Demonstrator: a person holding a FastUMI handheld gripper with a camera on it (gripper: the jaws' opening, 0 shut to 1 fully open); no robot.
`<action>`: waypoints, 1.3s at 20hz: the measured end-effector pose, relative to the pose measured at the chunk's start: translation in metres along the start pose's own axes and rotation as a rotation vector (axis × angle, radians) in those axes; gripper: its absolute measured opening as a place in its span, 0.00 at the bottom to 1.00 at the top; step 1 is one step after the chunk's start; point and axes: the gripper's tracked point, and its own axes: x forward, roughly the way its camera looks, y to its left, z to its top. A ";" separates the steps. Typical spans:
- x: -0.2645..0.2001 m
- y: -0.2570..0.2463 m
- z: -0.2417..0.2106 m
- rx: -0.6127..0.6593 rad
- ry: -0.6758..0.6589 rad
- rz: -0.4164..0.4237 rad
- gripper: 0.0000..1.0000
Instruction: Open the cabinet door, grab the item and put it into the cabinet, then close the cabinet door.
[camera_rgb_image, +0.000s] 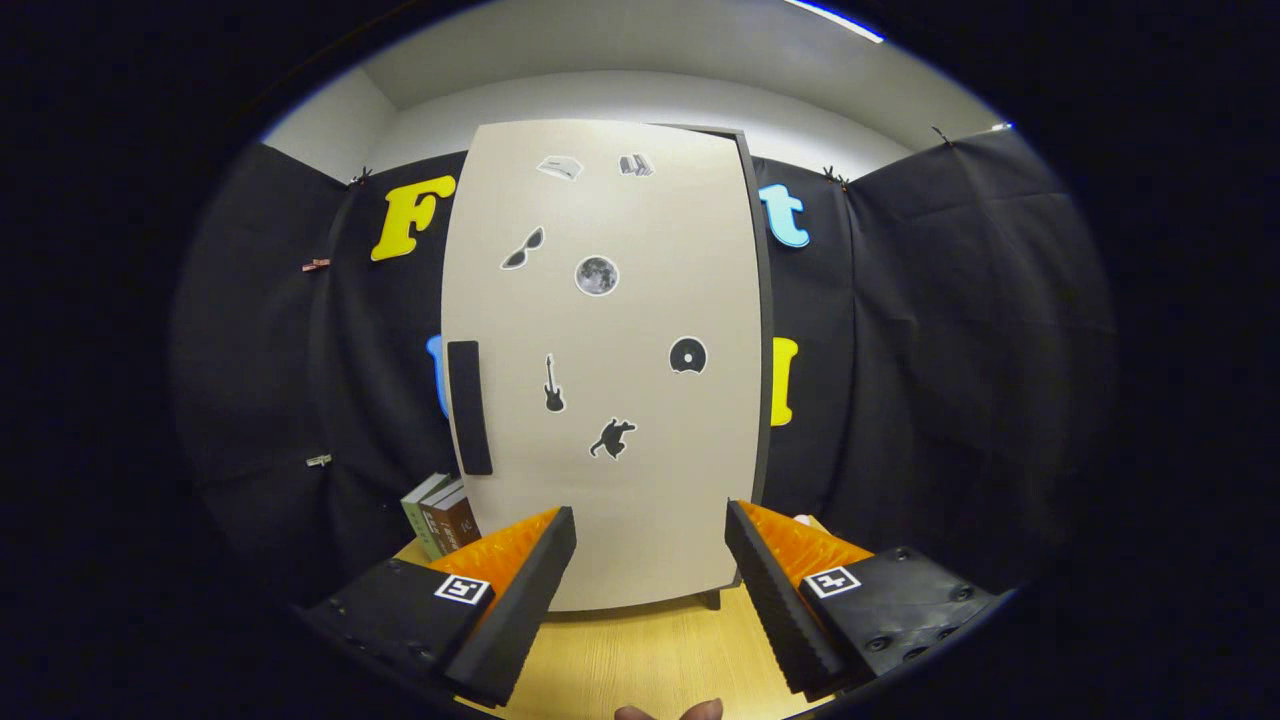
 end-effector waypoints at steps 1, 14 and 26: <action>0.000 0.000 0.000 0.000 0.000 0.001 0.98; -0.004 -0.001 0.003 0.003 -0.007 0.003 0.98; -0.007 0.001 0.002 -0.001 -0.009 0.004 0.98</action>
